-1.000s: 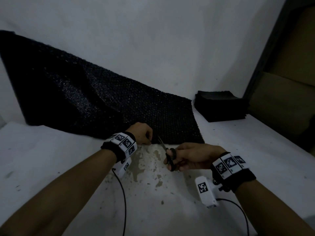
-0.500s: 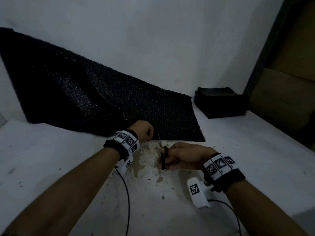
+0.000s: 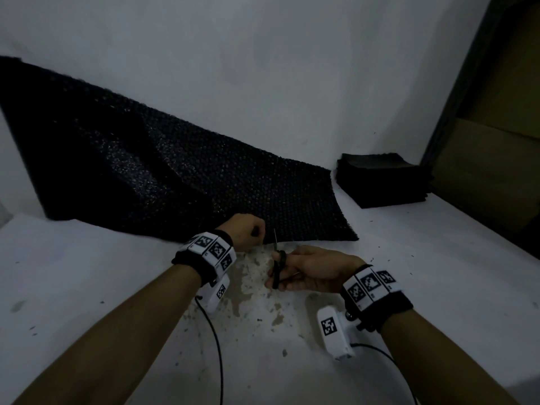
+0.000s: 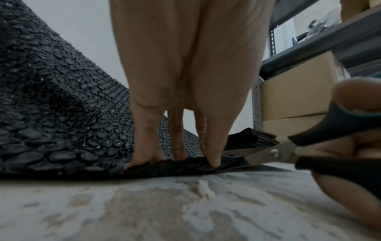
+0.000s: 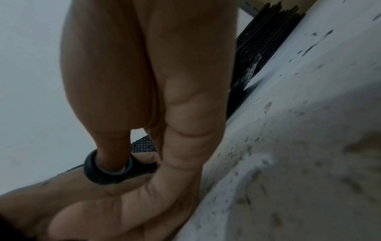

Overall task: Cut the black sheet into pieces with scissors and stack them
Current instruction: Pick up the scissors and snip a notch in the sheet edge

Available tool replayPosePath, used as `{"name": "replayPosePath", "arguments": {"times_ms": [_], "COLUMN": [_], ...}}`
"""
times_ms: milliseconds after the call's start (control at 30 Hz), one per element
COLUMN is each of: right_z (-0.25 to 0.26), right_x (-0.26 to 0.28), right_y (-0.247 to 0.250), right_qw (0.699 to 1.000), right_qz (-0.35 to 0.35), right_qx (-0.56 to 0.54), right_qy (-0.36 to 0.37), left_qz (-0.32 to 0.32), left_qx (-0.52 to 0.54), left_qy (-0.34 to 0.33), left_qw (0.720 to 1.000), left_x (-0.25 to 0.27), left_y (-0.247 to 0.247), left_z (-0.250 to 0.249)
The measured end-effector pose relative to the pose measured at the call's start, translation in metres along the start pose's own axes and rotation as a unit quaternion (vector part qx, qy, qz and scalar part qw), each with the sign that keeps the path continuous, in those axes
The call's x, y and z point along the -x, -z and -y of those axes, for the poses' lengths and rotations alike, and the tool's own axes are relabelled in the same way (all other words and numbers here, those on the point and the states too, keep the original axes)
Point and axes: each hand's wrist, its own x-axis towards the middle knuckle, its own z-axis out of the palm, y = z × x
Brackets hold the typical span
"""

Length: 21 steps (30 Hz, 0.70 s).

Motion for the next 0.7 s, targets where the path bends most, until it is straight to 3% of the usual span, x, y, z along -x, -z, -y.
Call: {"name": "replayPosePath", "arguments": {"times_ms": [700], "right_z": [-0.010], "right_x": [-0.021], "right_y": [0.002], "right_qw": [0.998], "right_qz": [0.029], "right_qx": [0.005], "right_qy": [0.050], "left_qz": [0.000], "left_qx": [0.003], "left_qy": [0.003], "left_qw": [1.000], "left_x": [0.006], "left_y": [0.003], "left_z": [-0.007]}}
